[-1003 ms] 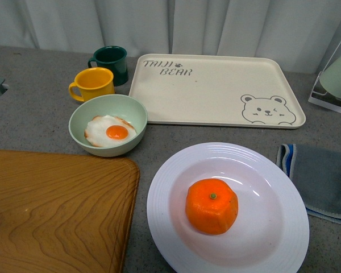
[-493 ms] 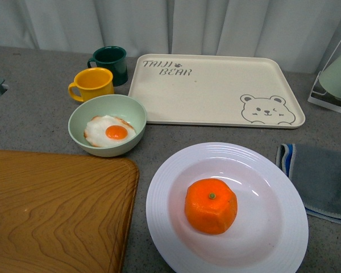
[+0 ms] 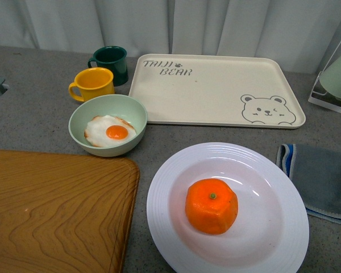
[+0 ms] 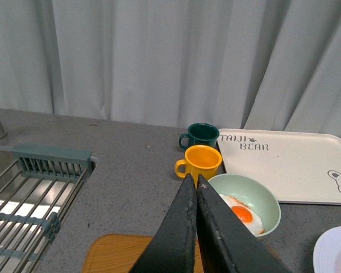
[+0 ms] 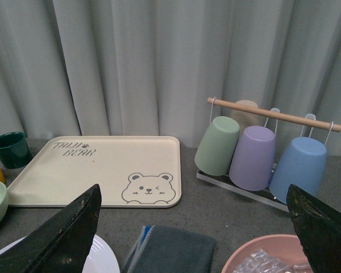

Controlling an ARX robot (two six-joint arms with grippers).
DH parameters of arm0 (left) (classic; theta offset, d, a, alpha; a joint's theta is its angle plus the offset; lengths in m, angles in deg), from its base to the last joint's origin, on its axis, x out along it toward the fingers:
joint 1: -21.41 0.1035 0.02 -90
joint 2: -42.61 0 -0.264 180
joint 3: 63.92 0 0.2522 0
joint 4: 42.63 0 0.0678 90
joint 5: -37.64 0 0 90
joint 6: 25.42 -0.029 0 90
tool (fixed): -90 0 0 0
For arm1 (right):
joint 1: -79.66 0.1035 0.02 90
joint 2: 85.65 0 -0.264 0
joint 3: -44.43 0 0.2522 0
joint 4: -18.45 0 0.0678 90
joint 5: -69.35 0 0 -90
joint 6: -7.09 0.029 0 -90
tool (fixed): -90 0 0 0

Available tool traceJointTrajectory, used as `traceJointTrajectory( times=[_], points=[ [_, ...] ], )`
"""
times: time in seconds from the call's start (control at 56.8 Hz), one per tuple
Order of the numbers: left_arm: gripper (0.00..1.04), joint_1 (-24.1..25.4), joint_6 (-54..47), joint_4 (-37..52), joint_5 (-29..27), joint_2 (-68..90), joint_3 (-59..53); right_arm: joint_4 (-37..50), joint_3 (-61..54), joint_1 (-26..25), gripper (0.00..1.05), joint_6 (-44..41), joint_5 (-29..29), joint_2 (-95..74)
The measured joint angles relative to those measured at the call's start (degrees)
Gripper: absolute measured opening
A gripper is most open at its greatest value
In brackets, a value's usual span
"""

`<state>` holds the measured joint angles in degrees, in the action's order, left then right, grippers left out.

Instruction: Place orange and plate with both arms

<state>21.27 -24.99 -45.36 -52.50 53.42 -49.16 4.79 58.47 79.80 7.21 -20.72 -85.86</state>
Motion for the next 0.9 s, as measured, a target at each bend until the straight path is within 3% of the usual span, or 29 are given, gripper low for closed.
traceJointTrajectory(
  times=[0.088, 0.176, 0.369, 0.44, 0.493, 0.598, 0.721, 0.756, 0.897],
  points=[
    [0.04, 0.0, 0.0, -1.84, 0.0, -1.77, 0.02, 0.0, 0.0, 0.0, 0.95, 0.0, 0.0, 0.0],
    [0.04, 0.0, -0.02, -10.32, 0.17, -8.79, 0.02, 0.0, 0.0, 0.0, 0.95, 0.0, 0.0, 0.0],
    [0.05, 0.0, 0.04, -10.88, 0.15, -10.49, 0.02, 0.0, 0.0, 0.0, 0.95, 0.0, -0.02, 0.0],
    [0.17, 0.0, 0.0, -10.91, 0.17, -10.51, 0.02, -1.36, 0.42, 0.28, 0.95, -1.03, 0.94, -0.61],
    [0.28, 0.0, 0.0, -10.91, 0.17, -10.54, 0.02, -7.72, 3.23, 2.08, 0.95, -3.87, 3.17, -4.83],
    [0.46, 0.0, 0.0, -10.91, 0.17, -10.58, 0.02, -6.51, 5.31, 5.75, 0.95, -2.29, 0.79, -16.35],
    [0.69, 0.0, 0.0, -10.91, 0.15, -10.58, 0.02, 0.5, 8.13, 9.81, 0.95, 9.09, -5.31, -34.32],
    [0.8, 0.0, 0.0, -10.91, 0.17, -10.58, 0.02, 3.58, 9.33, 11.54, 0.95, 14.1, -7.91, -42.66],
    [1.0, 0.0, -0.11, -10.91, 0.15, -10.58, 0.02, 8.46, 11.69, 12.2, 0.95, 22.86, -12.83, -59.39]
  ],
)
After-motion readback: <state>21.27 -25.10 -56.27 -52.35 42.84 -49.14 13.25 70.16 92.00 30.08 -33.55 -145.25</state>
